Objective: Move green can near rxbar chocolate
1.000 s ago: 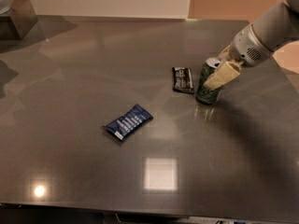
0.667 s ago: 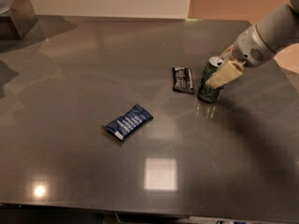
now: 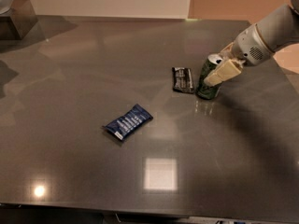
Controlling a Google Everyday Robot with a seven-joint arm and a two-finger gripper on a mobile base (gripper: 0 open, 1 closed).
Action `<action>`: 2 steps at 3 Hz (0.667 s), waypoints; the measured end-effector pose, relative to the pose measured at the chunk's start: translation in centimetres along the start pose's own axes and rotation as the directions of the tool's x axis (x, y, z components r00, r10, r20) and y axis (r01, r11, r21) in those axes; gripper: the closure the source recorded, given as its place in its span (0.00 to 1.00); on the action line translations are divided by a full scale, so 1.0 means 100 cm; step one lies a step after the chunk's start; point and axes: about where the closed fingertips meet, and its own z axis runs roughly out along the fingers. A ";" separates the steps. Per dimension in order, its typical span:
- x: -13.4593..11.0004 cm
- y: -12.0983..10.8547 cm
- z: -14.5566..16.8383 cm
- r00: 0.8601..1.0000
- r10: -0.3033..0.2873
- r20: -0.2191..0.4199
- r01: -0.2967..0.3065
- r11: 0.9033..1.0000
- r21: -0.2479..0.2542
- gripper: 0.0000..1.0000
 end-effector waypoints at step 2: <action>-0.001 0.002 0.003 1.000 -0.022 0.018 0.022 1.000 0.002 0.00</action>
Offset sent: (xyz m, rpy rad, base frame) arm -0.0007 0.0030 -0.0012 0.0093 -0.0164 0.0133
